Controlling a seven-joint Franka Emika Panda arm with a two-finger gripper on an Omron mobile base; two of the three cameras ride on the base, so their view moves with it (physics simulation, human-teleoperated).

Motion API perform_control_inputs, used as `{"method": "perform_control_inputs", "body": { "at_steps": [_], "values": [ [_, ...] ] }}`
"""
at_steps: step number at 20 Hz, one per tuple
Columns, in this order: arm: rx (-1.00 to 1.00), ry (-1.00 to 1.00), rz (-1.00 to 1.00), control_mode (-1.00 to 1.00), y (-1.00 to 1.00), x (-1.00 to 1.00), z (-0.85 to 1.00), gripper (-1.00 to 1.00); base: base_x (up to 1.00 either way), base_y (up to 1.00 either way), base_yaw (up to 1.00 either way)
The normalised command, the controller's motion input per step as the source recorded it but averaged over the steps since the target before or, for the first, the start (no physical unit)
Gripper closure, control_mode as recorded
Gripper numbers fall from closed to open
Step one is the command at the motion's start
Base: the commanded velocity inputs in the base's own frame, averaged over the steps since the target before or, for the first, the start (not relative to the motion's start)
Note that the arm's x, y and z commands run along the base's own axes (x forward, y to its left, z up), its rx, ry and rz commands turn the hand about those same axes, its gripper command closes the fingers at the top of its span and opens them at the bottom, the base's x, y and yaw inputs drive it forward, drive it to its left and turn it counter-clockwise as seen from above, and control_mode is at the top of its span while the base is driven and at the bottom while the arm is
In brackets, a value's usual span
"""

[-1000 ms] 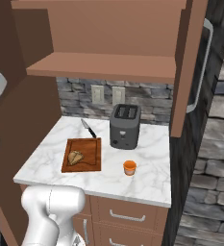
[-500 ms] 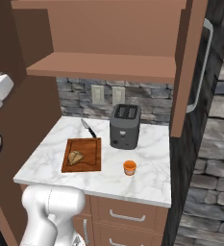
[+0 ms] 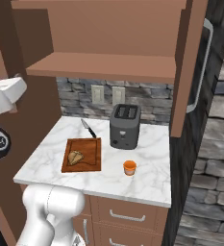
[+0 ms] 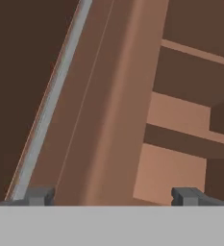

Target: Pick the bread, place it on the cutting board, pick the jam, place it on the counter, and close the cabinet.

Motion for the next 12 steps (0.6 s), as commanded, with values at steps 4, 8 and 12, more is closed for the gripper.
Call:
{"method": "perform_control_inputs", "body": {
  "at_steps": [4, 8, 12],
  "values": [
    [0.06, -0.02, -0.12, -1.00, -0.42, 0.48, 0.00, -1.00, 0.00, 0.00, 0.00],
    [0.01, 0.00, -0.05, -1.00, -0.28, 0.54, 0.00, -1.00, 0.00, 0.00, 0.00],
    [0.01, 0.00, -0.02, -1.00, -0.25, 0.53, 0.00, -1.00, 0.00, 0.00, 0.00]
  ]
}}
